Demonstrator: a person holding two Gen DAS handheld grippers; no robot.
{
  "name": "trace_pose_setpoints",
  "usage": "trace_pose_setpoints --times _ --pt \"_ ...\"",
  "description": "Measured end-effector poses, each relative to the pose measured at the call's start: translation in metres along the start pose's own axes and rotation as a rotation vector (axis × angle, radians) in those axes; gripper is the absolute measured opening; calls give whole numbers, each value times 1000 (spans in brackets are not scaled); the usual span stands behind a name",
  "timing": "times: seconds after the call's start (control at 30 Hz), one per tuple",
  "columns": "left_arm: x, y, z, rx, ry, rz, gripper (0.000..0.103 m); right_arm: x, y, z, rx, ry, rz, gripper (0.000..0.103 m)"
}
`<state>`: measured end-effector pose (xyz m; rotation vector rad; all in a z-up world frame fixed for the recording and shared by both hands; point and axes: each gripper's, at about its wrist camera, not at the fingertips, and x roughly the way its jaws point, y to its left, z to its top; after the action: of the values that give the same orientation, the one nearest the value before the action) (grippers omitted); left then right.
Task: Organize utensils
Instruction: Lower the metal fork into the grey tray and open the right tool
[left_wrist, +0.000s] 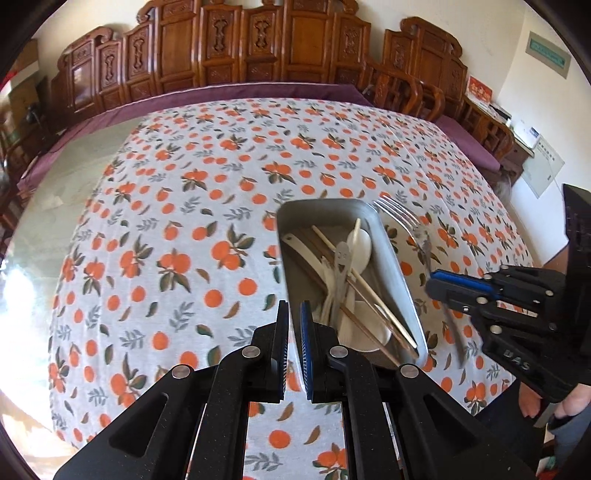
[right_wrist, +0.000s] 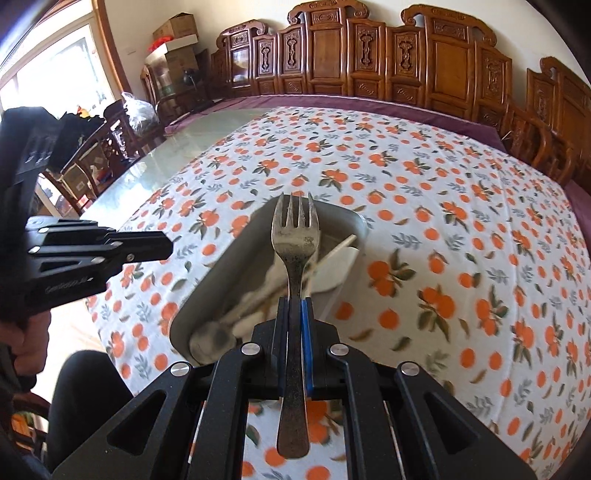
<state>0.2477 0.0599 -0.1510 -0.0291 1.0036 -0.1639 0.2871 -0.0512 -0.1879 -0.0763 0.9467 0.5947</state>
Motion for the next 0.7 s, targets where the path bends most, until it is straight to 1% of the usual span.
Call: trace_pose_setpoints --times 0.17,0.3,0.5,0.7 --pt "-8 13 -1 -27 -17 16 5 19 10 15 23 12 25 8" --pt "-10 24 -2 -40 -18 29 5 35 19 24 11 27 22 8" --pt "-10 32 -6 -52 -13 34 5 63 15 20 29 79 -2 8" --pt "-8 34 -8 -57 -11 31 5 80 8 16 54 114 -13 8"
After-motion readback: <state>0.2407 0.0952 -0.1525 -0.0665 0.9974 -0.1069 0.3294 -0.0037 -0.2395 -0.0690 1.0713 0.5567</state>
